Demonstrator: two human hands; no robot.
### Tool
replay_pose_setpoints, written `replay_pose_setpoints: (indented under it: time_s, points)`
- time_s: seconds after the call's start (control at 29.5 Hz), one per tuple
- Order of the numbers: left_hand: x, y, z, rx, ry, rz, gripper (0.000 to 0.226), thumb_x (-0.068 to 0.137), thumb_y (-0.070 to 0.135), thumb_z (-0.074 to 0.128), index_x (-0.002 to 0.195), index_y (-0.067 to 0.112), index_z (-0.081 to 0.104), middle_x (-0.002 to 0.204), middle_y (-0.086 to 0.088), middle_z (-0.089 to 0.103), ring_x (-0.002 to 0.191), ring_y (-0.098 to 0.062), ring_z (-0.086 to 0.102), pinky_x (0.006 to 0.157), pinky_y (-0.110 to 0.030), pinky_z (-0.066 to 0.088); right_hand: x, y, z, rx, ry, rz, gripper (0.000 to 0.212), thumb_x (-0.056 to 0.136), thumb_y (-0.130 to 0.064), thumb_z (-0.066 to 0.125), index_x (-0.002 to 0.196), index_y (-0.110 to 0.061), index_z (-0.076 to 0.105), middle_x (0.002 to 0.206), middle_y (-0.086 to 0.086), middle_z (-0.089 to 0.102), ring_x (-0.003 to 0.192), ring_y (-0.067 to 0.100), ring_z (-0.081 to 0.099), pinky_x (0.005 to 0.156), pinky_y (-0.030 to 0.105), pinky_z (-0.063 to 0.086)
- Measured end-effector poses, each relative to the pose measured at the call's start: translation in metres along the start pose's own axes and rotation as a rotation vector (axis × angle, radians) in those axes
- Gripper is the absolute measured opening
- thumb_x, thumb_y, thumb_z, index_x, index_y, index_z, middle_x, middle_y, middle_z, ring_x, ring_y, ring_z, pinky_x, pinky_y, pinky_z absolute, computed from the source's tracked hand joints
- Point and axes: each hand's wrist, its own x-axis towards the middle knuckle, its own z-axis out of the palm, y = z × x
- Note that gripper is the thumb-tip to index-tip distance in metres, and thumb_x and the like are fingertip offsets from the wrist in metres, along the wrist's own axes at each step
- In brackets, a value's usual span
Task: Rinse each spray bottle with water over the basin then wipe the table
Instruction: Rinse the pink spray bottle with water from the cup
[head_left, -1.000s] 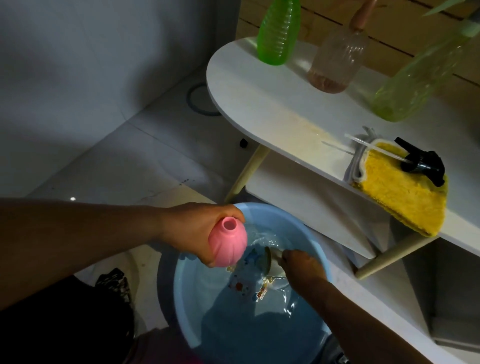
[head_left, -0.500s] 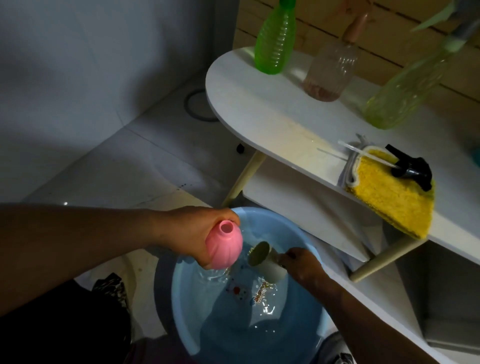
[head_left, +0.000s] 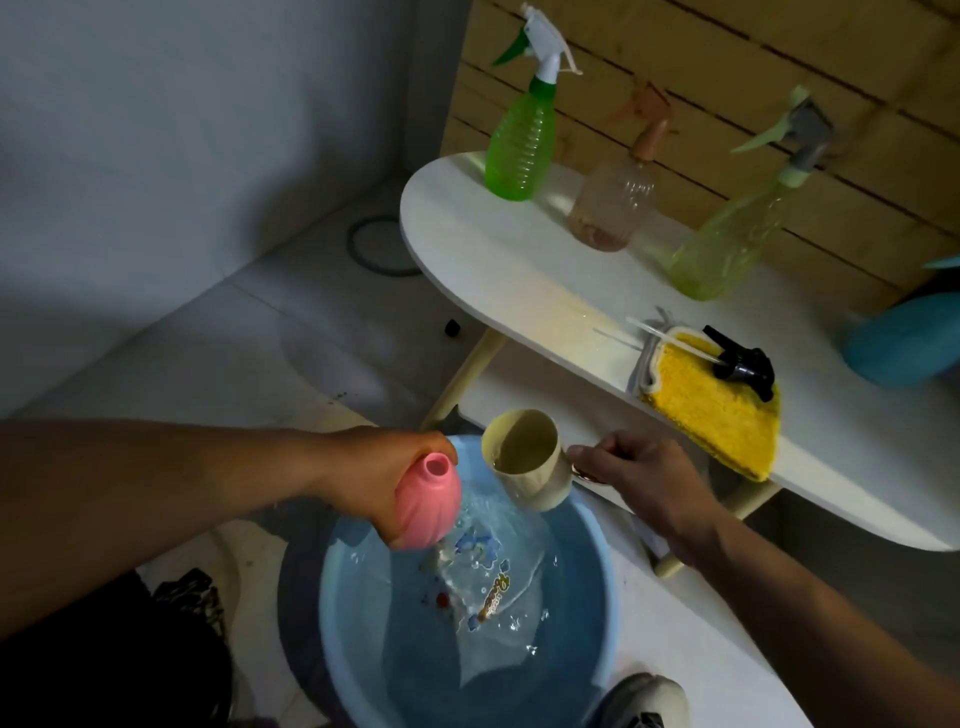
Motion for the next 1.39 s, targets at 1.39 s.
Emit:
replay_pose_setpoints:
  time_s: [1.39]
  points:
    - [0.015, 0.01, 0.001, 0.072, -0.021, 0.022, 0.097, 0.061, 0.037, 0.097, 0.14, 0.037, 0.04, 0.124, 0.016, 0.056, 0.109, -0.012, 0.059, 0.09, -0.033, 0.058, -0.052, -0.06, -0.002, -0.493, 0.251, -0.433, 0.025, 0.086, -0.053, 0.07, 0.079, -0.029, 0.067, 0.074, -0.013, 0.063, 0.069, 0.005, 0.056, 0.059, 0.035, 0.049]
